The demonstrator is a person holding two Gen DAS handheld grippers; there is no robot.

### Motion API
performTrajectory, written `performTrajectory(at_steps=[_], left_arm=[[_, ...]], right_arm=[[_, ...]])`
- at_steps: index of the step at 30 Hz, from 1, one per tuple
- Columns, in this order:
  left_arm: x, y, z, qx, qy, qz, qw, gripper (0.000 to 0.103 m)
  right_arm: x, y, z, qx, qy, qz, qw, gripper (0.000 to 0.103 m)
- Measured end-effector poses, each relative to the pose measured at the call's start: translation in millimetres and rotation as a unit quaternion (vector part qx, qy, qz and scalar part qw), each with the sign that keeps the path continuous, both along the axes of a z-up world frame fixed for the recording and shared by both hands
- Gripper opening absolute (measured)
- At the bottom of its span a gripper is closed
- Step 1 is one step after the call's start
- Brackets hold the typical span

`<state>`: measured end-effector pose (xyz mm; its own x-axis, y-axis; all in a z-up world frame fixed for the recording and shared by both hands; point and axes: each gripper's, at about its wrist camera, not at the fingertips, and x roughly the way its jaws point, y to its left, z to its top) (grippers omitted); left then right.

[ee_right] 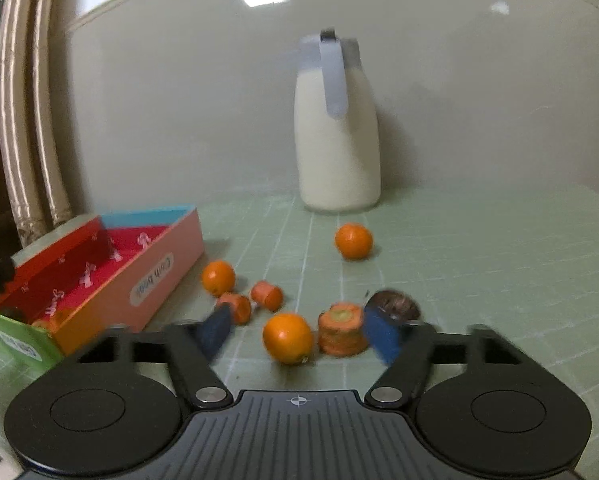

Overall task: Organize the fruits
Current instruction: 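Grasp the small orange with the right gripper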

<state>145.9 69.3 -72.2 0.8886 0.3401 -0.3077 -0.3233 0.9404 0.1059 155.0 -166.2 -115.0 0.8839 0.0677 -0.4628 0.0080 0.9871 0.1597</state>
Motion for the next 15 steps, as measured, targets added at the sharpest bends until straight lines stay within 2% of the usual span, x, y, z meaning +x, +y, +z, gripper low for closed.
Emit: performTrajectory(at_steps=[5,9,11,12,15], left_arm=[[-4,14,1,-0.004,-0.003,0.013,0.9999,0.093],[-8,24,1,-0.008,-0.003,0.016,0.9998,0.093],[-9,28,2,-0.010,-0.003,0.018,0.9998,0.094],[-10,31,2,-0.011,-0.003,0.021,0.9997,0.094],[-10,36,2,-0.016,-0.002,0.026,0.9995,0.094]], right_arm=[[7,4,-2,0.007,0.004,-0.003,1.000,0.060],[7,8,-2,0.008,0.001,-0.006,1.000,0.059],[7,8,-2,0.013,-0.002,-0.009,1.000,0.055],[7,8,-1,0.018,-0.005,-0.007,1.000,0.050],[11,10,-3,0.017,0.004,-0.001,1.000,0.048]])
